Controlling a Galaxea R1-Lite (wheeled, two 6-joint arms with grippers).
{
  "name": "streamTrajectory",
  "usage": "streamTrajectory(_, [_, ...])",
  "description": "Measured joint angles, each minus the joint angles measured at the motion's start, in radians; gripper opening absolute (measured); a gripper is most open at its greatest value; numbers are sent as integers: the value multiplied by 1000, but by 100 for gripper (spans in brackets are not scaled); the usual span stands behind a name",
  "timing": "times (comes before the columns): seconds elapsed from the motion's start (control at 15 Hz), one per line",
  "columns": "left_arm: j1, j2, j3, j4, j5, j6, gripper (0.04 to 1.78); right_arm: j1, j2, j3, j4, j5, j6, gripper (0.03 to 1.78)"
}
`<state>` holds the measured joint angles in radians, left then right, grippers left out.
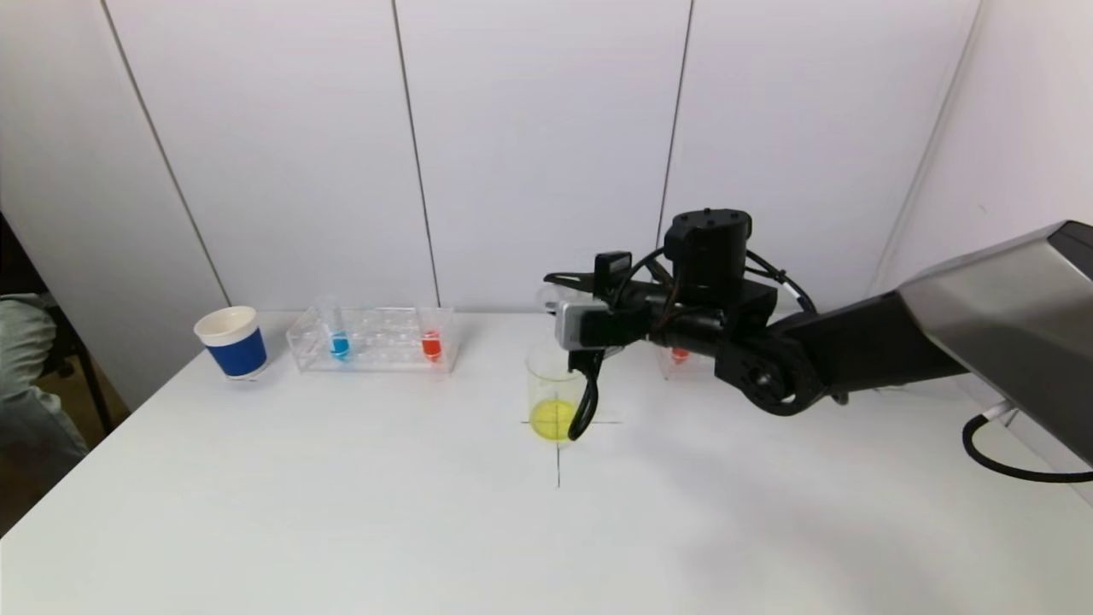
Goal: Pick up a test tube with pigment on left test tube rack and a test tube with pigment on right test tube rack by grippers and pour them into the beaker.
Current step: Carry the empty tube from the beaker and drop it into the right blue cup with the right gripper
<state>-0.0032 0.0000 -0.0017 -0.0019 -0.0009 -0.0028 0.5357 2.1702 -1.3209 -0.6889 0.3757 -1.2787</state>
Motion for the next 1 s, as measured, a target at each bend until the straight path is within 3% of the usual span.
streamTrajectory(0.13, [0,0,0,0,0,0,176,1,-14,-1,0,-15,114,48])
streamTrajectory(0.53, [0,0,0,0,0,0,176,26,-72,-60,33,-119,505,48])
streamTrajectory(0.73, [0,0,0,0,0,0,176,31,-92,-103,55,-180,653,48])
streamTrajectory(1.0, [0,0,0,0,0,0,176,38,-138,-149,158,-271,844,48])
